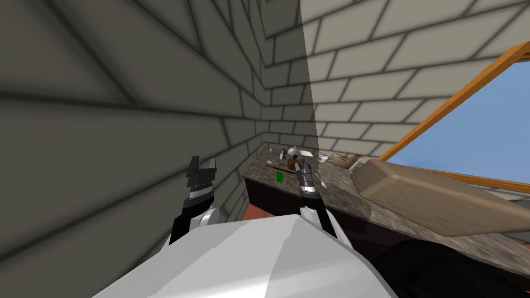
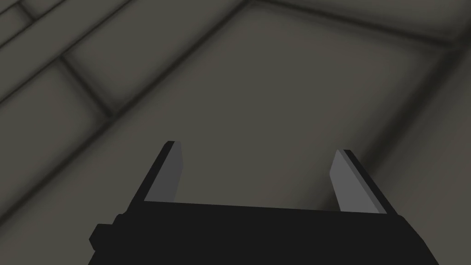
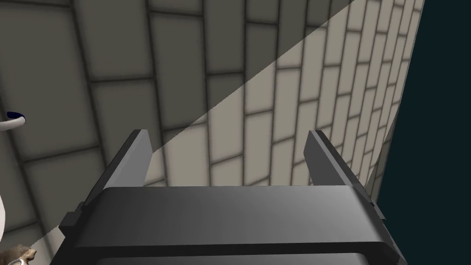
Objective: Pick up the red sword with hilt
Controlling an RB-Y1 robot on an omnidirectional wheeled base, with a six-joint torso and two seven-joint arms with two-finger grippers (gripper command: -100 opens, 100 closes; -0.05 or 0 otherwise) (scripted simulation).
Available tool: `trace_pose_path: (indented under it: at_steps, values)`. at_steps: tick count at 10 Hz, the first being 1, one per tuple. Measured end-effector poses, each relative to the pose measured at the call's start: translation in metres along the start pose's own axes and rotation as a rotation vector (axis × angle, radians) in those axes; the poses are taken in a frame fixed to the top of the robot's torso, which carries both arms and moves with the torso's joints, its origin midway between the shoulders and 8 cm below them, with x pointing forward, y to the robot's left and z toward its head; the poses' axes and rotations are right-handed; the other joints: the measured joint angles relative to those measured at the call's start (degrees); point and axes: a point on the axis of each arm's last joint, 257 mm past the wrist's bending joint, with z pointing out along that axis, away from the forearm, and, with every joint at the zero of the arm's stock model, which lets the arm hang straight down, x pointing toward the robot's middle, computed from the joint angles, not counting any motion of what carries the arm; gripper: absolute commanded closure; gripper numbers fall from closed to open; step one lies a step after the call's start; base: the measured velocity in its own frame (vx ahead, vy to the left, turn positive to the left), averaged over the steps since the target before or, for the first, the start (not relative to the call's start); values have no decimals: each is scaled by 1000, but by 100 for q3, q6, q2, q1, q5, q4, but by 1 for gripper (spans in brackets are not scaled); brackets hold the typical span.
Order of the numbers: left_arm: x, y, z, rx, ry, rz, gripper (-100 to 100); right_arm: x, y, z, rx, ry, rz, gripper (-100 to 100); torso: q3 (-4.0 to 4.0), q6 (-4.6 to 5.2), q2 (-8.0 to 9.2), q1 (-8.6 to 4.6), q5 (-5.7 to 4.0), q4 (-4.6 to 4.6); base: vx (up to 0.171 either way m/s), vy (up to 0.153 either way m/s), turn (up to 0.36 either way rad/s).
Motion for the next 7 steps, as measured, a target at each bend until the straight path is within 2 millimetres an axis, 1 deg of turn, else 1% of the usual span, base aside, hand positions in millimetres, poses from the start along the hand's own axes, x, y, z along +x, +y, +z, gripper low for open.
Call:
trace_pose_path:
  at_steps: [2, 3, 4, 5, 6, 7]
  values:
    - [0, 0, 0, 0, 0, 0, 0, -6, -12, -5, 31, 35, -62, -100, -4, -1, -8, 5, 1, -1, -37, -7, 168]
    - [0, 0, 0, 0, 0, 0, 0, -15, -24, -14, 65, 60, -114, -100, -2, 0, -4, 3, 1, -1, -68, -17, 264]
    - [0, 0, 0, 0, 0, 0, 0, -21, -39, -24, 101, 89, -170, -100, 2, -1, 3, 0, 0, 1, -74, -17, 377]
    - [0, 0, 0, 0, 0, 0, 0, -26, -55, -37, 140, 117, -229, -100, 4, -2, 6, 0, 0, 2, -47, -21, 90]
    - [0, 0, 0, 0, 0, 0, 0, -30, -58, -41, 155, 136, -261, -100, 1, 3, -1, -1, 0, 1, -37, -19, 186]
    - [0, 0, 0, 0, 0, 0, 0, -38, -67, -48, 184, 160, -304, -100, -2, -1, -5, -3, 0, 0, -57, -19, 396]
